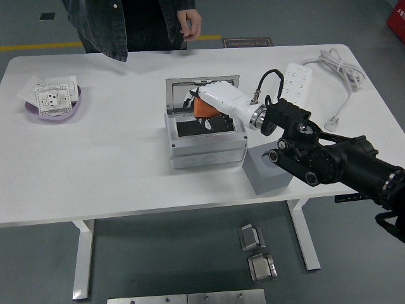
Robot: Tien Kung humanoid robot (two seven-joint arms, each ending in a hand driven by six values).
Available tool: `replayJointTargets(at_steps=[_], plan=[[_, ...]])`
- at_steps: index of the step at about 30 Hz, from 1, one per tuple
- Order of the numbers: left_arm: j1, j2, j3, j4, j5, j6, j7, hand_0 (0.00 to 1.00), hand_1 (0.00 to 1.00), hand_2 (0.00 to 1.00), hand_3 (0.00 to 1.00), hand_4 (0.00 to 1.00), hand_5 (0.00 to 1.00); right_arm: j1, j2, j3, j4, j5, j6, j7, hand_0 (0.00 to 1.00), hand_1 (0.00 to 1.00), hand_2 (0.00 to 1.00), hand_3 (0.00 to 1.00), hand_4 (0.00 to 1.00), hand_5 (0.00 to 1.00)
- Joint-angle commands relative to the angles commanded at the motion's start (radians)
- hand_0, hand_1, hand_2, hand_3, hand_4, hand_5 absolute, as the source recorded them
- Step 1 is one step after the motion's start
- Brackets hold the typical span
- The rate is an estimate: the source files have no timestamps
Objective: Pick up the cylinder from the cube,place it in the box,flap close box
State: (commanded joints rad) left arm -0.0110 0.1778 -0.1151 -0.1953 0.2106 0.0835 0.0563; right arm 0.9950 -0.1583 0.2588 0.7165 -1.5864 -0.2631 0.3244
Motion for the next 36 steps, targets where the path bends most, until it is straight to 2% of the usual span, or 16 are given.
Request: replayJointTargets(at_steps=[6,9,10,15,16,21,22,27,28,34,35,36], plan=[[-0.006,0.001,0.002,-0.001,0.002,0.000,-0.001,0.686,0.655,0.560,0.609,0.642,0.297,0.010,0.007,-0.004,-0.025,-0.001,0.054,0.027,0.002,0.113,0.578,0.456,0.002,0.002],[-0.008,0.000,0.001,-0.001,0.004,0.000,0.000,0.686,0.655,0.560,0.609,0.642,0.297,0.012,0.009,-0.004,-0.031,-0.007,0.062,0.035,0.002,0.113,0.578,0.456,0.002,0.002],[-0.008,0.000,0.001,-0.001,0.004,0.000,0.000,0.686,0.654,0.560,0.609,0.642,0.299,0.012,0.010,-0.004,-0.031,-0.009,0.063,0.038,0.002,0.180,0.625,0.576,0.154,0.002],[-0.011,-0.001,0.003,-0.002,0.001,-0.002,0.000,0.686,0.654,0.560,0.609,0.642,0.299,0.013,0.011,-0.005,-0.030,-0.022,0.067,0.048,0.002,0.180,0.625,0.576,0.154,0.002],[-0.011,-0.001,0.005,-0.002,0.001,-0.003,0.000,0.686,0.654,0.560,0.608,0.642,0.298,0.012,0.011,-0.004,-0.030,-0.023,0.068,0.050,0.225,0.403,0.727,0.736,0.424,0.124],[-0.013,-0.002,0.007,-0.003,0.004,-0.005,0.001,0.686,0.654,0.560,0.608,0.642,0.298,0.010,0.005,0.012,-0.030,-0.030,0.082,0.060,0.225,0.403,0.727,0.736,0.424,0.124],[-0.013,-0.003,0.006,-0.003,0.005,-0.006,0.001,0.686,0.654,0.559,0.608,0.641,0.298,0.009,0.004,0.015,-0.030,-0.032,0.085,0.062,0.330,0.489,0.775,0.885,0.639,0.179],[-0.016,-0.004,0.009,-0.004,0.008,-0.006,0.001,0.686,0.654,0.559,0.608,0.641,0.298,0.007,-0.003,0.032,-0.034,-0.036,0.095,0.071,0.330,0.489,0.775,0.885,0.639,0.179],[-0.016,-0.004,0.010,-0.004,0.007,-0.006,0.000,0.686,0.654,0.547,0.608,0.641,0.298,0.007,-0.003,0.034,-0.035,-0.035,0.097,0.073,0.359,0.499,0.778,0.887,0.738,0.212],[-0.019,-0.005,0.014,-0.005,0.005,-0.005,-0.001,0.686,0.654,0.547,0.608,0.641,0.298,0.003,-0.007,0.038,-0.043,-0.029,0.096,0.083,0.359,0.499,0.778,0.887,0.738,0.212],[-0.019,-0.005,0.015,-0.006,0.005,-0.005,-0.001,0.686,0.654,0.538,0.607,0.639,0.292,0.002,-0.007,0.037,-0.044,-0.028,0.096,0.083,0.376,0.498,0.778,0.897,0.786,0.247],[-0.019,-0.005,0.014,-0.006,0.006,-0.004,-0.001,0.686,0.654,0.538,0.607,0.639,0.292,0.001,-0.008,0.038,-0.044,-0.027,0.096,0.083,0.376,0.498,0.778,0.897,0.786,0.247]])
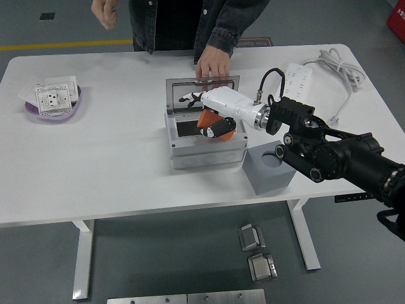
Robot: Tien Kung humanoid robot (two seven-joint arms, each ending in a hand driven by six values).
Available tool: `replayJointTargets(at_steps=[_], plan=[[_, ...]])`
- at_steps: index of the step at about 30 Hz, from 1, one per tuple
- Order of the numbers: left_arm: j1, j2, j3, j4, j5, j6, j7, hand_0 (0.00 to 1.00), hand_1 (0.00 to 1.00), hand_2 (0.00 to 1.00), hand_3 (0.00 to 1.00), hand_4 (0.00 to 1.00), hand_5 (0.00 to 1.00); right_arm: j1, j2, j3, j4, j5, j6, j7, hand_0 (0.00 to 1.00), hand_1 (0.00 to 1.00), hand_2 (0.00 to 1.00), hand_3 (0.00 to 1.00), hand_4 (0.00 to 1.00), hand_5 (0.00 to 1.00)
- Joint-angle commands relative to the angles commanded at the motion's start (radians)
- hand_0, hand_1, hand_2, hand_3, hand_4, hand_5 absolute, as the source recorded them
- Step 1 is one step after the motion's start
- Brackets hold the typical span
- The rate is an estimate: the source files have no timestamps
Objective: Pick up the cylinder from the cube,place it in the box,flap close box
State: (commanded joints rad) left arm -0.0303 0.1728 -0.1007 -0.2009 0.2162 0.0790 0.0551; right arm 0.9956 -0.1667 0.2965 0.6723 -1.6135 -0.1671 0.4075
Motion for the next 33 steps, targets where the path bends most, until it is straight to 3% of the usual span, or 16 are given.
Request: replayJointTargets(at_steps=[14,18,25,29,33], plan=[[0.001,0.001,0.005,-0.003,-0.005,0.000,-0.003,0.686,0.654,0.540,0.605,0.634,0.285,-0.024,-0.021,0.024,0.029,0.003,-0.006,0.009,0.386,0.498,0.779,0.899,0.821,0.271],[0.006,-0.001,0.007,-0.002,-0.010,0.000,-0.004,0.685,0.654,0.544,0.605,0.632,0.283,-0.042,-0.044,0.053,0.078,-0.015,0.007,-0.005,0.395,0.490,0.777,0.901,0.839,0.290],[0.022,-0.007,-0.013,0.003,0.003,-0.002,0.004,0.685,0.653,0.538,0.605,0.631,0.280,-0.083,-0.126,0.175,0.238,-0.054,0.076,-0.067,0.395,0.490,0.777,0.892,0.842,0.295],[0.021,-0.006,-0.019,0.003,0.008,-0.001,0.005,0.685,0.653,0.539,0.606,0.632,0.277,-0.042,-0.146,0.223,0.309,-0.040,0.101,-0.085,0.403,0.500,0.778,0.875,0.845,0.314],[0.015,-0.003,-0.020,0.001,0.010,-0.001,0.005,0.685,0.653,0.539,0.606,0.632,0.277,0.032,-0.124,0.203,0.256,0.007,0.113,-0.079,0.403,0.500,0.778,0.875,0.845,0.314]])
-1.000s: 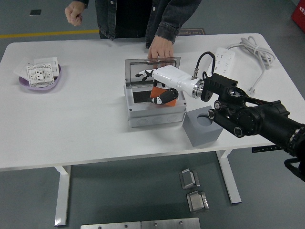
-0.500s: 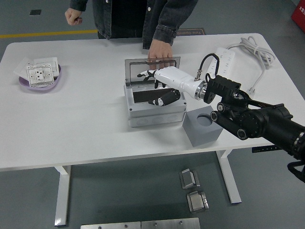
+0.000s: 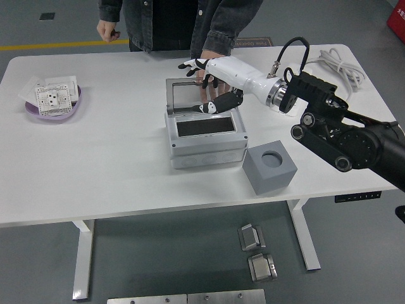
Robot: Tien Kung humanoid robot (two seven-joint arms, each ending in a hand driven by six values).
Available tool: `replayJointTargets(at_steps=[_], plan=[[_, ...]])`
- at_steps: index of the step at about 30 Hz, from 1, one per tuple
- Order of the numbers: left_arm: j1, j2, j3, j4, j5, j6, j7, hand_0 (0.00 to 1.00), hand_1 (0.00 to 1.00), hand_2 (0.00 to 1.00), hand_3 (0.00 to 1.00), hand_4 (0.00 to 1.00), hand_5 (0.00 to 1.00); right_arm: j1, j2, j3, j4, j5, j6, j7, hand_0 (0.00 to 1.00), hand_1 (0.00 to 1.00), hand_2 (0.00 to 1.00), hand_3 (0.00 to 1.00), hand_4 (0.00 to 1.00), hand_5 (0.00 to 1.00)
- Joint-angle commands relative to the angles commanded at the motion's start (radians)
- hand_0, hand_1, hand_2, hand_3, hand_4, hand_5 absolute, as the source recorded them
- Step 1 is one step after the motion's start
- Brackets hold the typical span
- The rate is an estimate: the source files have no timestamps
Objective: Pick up the cylinder from the cube,place it in the box,flap close box
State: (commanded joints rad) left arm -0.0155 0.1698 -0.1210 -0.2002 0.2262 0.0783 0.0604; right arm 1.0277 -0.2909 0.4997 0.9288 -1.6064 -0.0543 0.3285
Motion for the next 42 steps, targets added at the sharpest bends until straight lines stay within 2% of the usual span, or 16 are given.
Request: replayJointTargets(at_steps=[4,6,7,12,13,18,19,20,24,31,42], plan=[[-0.007,0.004,-0.001,-0.002,0.003,0.000,0.001,0.685,0.653,0.538,0.605,0.631,0.279,0.075,0.043,-0.056,-0.099,0.068,0.020,0.014,0.396,0.500,0.778,0.869,0.844,0.336],[-0.010,0.007,-0.003,-0.002,0.006,0.000,0.002,0.685,0.653,0.538,0.605,0.631,0.279,0.119,0.069,-0.097,-0.170,0.114,0.034,0.021,0.396,0.500,0.778,0.869,0.844,0.336],[-0.011,0.009,-0.005,-0.002,0.009,-0.001,0.003,0.685,0.653,0.540,0.605,0.631,0.277,0.132,0.077,-0.111,-0.193,0.129,0.039,0.023,0.425,0.534,0.779,0.864,0.846,0.352],[-0.018,0.018,-0.011,0.000,0.018,-0.001,0.006,0.685,0.653,0.540,0.605,0.631,0.277,0.178,0.116,-0.194,-0.333,0.226,0.053,0.035,0.425,0.534,0.779,0.864,0.846,0.352],[-0.021,0.020,-0.010,0.000,0.017,-0.001,0.005,0.685,0.653,0.540,0.605,0.629,0.276,0.182,0.121,-0.211,-0.356,0.242,0.054,0.037,0.778,0.750,0.804,0.867,0.855,0.406],[-0.033,0.025,-0.003,-0.002,0.015,-0.002,0.003,0.685,0.653,0.540,0.605,0.629,0.276,0.177,0.134,-0.290,-0.462,0.317,0.051,0.048,0.778,0.750,0.804,0.867,0.855,0.406],[-0.035,0.025,-0.002,-0.003,0.014,-0.002,0.002,0.685,0.653,0.540,0.605,0.628,0.274,0.172,0.136,-0.307,-0.481,0.333,0.050,0.051,0.888,0.839,0.845,0.869,0.856,0.424],[-0.037,0.025,-0.001,-0.003,0.014,-0.003,0.002,0.685,0.653,0.540,0.605,0.628,0.274,0.168,0.137,-0.322,-0.494,0.346,0.049,0.053,0.888,0.839,0.845,0.869,0.856,0.424],[-0.039,0.026,0.006,-0.005,0.009,-0.006,-0.001,0.685,0.653,0.540,0.605,0.628,0.274,0.157,0.138,-0.357,-0.525,0.383,0.046,0.061,0.888,0.839,0.845,0.869,0.856,0.424],[-0.039,0.028,0.010,-0.005,0.005,-0.007,-0.004,0.684,0.653,0.541,0.605,0.627,0.274,0.153,0.137,-0.369,-0.533,0.405,0.037,0.066,0.903,0.838,0.844,0.863,0.849,0.423],[-0.036,0.022,0.018,-0.005,-0.004,-0.006,-0.009,0.685,0.654,0.541,0.606,0.627,0.274,0.124,0.137,-0.374,-0.479,0.357,0.010,0.072,0.904,0.830,0.836,0.853,0.858,0.457]])
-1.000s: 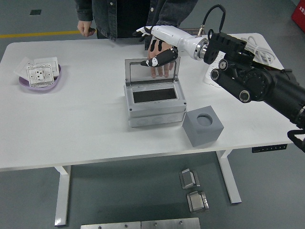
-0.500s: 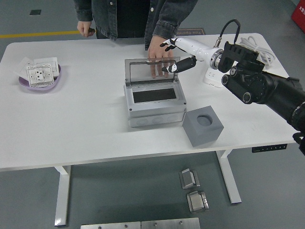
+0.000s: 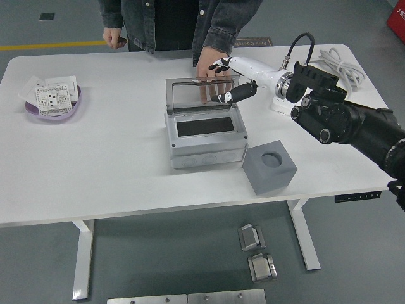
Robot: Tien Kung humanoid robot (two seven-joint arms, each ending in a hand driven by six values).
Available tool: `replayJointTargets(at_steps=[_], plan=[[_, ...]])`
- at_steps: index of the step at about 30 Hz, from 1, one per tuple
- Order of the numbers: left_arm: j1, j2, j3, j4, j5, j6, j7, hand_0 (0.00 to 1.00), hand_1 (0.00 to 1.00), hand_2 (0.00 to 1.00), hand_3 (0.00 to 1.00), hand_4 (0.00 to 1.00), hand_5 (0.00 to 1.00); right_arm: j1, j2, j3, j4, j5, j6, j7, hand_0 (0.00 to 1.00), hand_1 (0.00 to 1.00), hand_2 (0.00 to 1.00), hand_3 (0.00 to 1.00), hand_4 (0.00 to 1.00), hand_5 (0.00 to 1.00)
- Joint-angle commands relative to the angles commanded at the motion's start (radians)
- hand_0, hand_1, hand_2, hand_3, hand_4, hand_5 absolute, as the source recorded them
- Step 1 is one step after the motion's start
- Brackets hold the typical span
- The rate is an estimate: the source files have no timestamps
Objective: Pick up the cylinder from the cube,place it in the box,flap close box
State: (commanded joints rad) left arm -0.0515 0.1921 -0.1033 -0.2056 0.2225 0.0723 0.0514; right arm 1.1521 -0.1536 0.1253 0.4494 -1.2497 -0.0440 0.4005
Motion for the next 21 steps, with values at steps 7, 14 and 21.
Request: replayJointTargets(at_steps=[7,14,21], plan=[[0.012,-0.006,0.001,0.003,-0.006,0.001,-0.001,0.685,0.654,0.542,0.606,0.627,0.274,-0.032,-0.042,0.086,0.111,-0.126,-0.012,-0.013,0.901,0.827,0.834,0.851,0.857,0.465],[0.022,-0.010,0.010,0.006,-0.022,0.003,-0.005,0.684,0.654,0.542,0.605,0.627,0.275,-0.064,-0.111,0.159,0.267,-0.265,-0.020,-0.042,0.898,0.814,0.833,0.848,0.856,0.477],[0.026,-0.014,0.016,0.006,-0.031,0.004,-0.009,0.685,0.654,0.542,0.606,0.626,0.275,-0.102,-0.147,0.166,0.386,-0.310,-0.020,-0.057,0.893,0.806,0.832,0.847,0.855,0.478]])
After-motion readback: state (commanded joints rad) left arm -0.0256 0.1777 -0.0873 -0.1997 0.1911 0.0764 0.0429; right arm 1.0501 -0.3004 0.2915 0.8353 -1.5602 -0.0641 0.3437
